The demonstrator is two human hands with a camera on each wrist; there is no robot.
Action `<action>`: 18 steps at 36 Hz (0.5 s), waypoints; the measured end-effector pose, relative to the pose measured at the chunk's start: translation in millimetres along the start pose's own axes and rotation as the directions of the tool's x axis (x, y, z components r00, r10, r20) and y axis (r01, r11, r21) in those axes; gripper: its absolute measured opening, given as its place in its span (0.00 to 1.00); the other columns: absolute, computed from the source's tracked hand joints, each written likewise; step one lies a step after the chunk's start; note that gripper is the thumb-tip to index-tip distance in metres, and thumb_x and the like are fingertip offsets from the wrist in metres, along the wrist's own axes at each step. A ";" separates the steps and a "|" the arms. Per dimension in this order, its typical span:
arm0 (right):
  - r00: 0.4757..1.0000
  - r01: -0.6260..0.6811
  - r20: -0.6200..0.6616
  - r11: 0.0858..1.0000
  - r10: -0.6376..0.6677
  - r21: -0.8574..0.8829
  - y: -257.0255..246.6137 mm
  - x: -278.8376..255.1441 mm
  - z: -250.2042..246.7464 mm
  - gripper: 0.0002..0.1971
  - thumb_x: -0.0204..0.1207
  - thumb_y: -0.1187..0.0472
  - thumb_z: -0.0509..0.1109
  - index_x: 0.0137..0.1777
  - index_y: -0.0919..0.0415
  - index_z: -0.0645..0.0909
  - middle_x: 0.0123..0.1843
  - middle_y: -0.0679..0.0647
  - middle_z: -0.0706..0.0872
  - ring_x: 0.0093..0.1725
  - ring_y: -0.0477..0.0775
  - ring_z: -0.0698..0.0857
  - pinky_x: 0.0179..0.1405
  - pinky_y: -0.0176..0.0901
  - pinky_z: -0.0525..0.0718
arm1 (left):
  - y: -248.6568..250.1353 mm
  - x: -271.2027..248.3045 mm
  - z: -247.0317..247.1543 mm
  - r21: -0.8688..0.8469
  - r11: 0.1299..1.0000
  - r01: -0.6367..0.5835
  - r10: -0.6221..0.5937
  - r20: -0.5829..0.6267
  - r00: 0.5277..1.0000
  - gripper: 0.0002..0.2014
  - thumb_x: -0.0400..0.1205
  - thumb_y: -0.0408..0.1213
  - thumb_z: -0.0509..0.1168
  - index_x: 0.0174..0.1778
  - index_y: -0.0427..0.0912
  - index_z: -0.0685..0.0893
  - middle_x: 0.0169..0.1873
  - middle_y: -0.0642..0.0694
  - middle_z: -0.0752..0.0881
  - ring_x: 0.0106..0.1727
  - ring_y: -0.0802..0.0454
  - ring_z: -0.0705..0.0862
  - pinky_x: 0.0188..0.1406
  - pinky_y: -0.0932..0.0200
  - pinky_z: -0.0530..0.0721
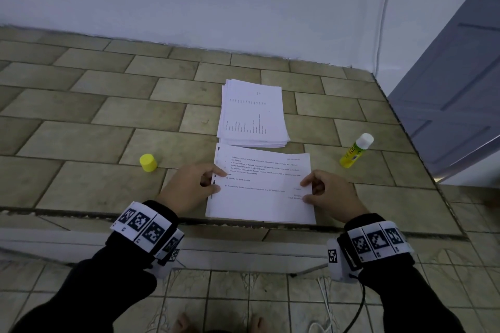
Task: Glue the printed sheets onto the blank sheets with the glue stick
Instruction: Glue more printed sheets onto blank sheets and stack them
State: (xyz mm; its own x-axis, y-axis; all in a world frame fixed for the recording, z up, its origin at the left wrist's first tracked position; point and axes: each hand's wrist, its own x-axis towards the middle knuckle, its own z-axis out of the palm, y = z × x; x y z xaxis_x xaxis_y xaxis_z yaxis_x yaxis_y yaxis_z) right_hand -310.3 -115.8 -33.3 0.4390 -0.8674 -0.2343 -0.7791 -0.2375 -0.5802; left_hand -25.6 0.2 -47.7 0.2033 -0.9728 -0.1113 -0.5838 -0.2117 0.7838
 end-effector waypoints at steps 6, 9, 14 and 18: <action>1.000 0.005 -0.020 0.998 -0.004 0.060 4.4 -1.5 3.0 0.13 0.69 0.66 0.78 0.48 0.50 0.82 0.43 0.40 0.83 0.41 0.37 0.81 0.35 0.24 0.74 | 0.7 -2.8 1.6 0.007 1.000 0.004 -0.004 -0.013 1.000 0.14 0.78 0.28 0.73 0.52 0.52 0.85 0.37 0.60 0.81 0.36 0.67 0.81 0.35 0.80 0.73; 1.000 0.008 -0.023 0.998 -0.006 0.069 4.8 -1.7 3.1 0.13 0.69 0.67 0.78 0.48 0.51 0.82 0.42 0.41 0.82 0.40 0.37 0.81 0.35 0.23 0.75 | 0.1 -3.5 2.4 -0.008 1.000 -0.012 0.012 -0.023 1.000 0.15 0.77 0.28 0.74 0.50 0.55 0.85 0.34 0.59 0.81 0.33 0.70 0.81 0.35 0.79 0.74; 1.000 0.017 -0.026 0.997 -0.015 0.069 2.7 -2.3 3.0 0.13 0.69 0.68 0.78 0.48 0.52 0.82 0.41 0.39 0.81 0.39 0.37 0.80 0.34 0.20 0.75 | -0.2 -3.2 2.0 -0.001 1.000 -0.004 0.004 -0.047 0.999 0.14 0.75 0.27 0.75 0.50 0.51 0.86 0.33 0.57 0.83 0.34 0.67 0.82 0.36 0.75 0.76; 1.000 0.012 -0.016 0.999 -0.011 0.048 1.2 -2.4 2.9 0.13 0.70 0.67 0.78 0.48 0.51 0.81 0.42 0.41 0.82 0.40 0.38 0.80 0.34 0.25 0.74 | 1.4 -4.6 2.3 0.013 1.000 -0.018 0.019 -0.058 0.998 0.13 0.75 0.26 0.76 0.51 0.46 0.87 0.31 0.60 0.79 0.34 0.73 0.80 0.34 0.78 0.74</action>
State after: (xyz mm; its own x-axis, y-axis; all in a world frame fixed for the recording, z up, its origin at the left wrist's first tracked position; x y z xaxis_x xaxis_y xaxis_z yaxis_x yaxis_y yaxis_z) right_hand -311.0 -112.8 -35.7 0.4406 -0.8715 -0.2154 -0.7516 -0.2269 -0.6194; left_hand -29.1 4.1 -47.5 0.2378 -0.9694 -0.0610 -0.5976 -0.1956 0.7776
